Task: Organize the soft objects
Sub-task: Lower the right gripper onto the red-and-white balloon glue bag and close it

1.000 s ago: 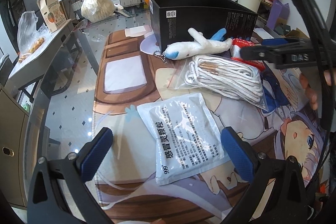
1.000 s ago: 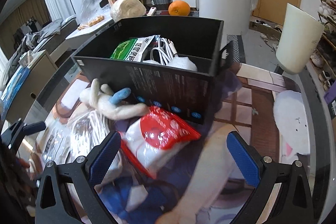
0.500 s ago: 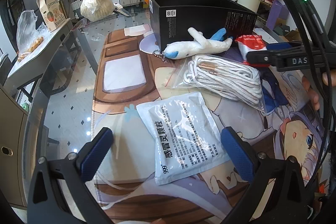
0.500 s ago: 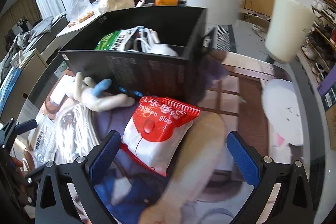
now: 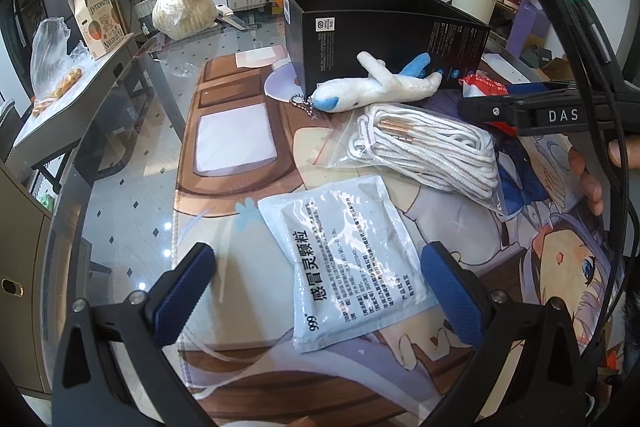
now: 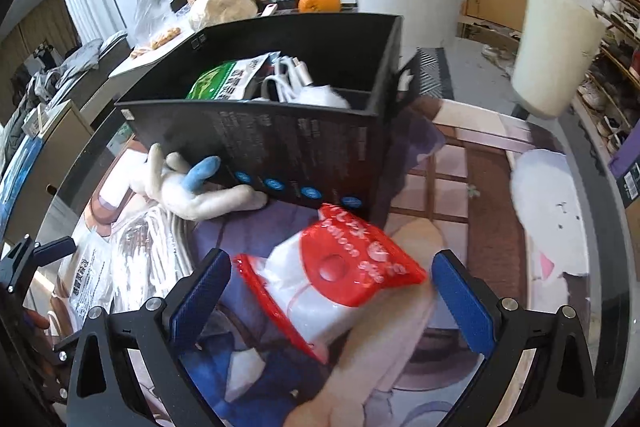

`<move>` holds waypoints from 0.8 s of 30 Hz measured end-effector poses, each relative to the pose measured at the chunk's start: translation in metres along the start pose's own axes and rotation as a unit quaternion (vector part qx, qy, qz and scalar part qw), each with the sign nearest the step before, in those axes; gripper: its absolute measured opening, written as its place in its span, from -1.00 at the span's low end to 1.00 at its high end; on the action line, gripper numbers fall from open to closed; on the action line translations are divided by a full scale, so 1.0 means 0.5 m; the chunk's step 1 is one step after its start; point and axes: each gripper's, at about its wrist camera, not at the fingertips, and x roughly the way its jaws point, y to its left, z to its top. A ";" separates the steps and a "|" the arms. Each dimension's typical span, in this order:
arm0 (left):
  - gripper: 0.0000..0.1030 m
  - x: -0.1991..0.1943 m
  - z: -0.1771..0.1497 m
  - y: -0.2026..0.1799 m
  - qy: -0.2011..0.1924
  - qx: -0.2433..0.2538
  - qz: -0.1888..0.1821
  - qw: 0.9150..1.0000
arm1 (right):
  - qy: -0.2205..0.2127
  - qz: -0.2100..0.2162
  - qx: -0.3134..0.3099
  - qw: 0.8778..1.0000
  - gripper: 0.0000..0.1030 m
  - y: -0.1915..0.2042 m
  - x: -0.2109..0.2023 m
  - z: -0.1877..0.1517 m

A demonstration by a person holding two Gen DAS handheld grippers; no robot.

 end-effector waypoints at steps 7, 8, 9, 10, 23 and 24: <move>1.00 0.000 0.001 0.000 0.000 0.001 0.000 1.000 | -0.007 -0.001 -0.017 1.000 0.99 -0.018 -0.018 -0.009; 1.00 -0.001 0.001 0.000 -0.001 0.001 0.001 1.000 | -0.006 -0.003 -0.020 1.000 0.99 -0.021 -0.018 -0.009; 1.00 0.000 0.000 0.000 0.000 0.001 0.001 1.000 | -0.004 -0.002 -0.022 1.000 0.99 -0.025 -0.016 -0.009; 1.00 -0.001 0.000 0.000 0.000 0.001 0.000 1.000 | -0.002 -0.001 -0.024 1.000 0.99 -0.026 -0.014 -0.009; 1.00 0.000 -0.001 -0.001 0.001 0.000 -0.001 1.000 | -0.007 0.003 -0.077 0.997 0.82 -0.013 0.004 -0.020; 1.00 0.001 0.000 -0.001 0.001 0.000 -0.001 1.000 | -0.013 0.002 -0.078 0.997 0.68 -0.012 0.000 -0.023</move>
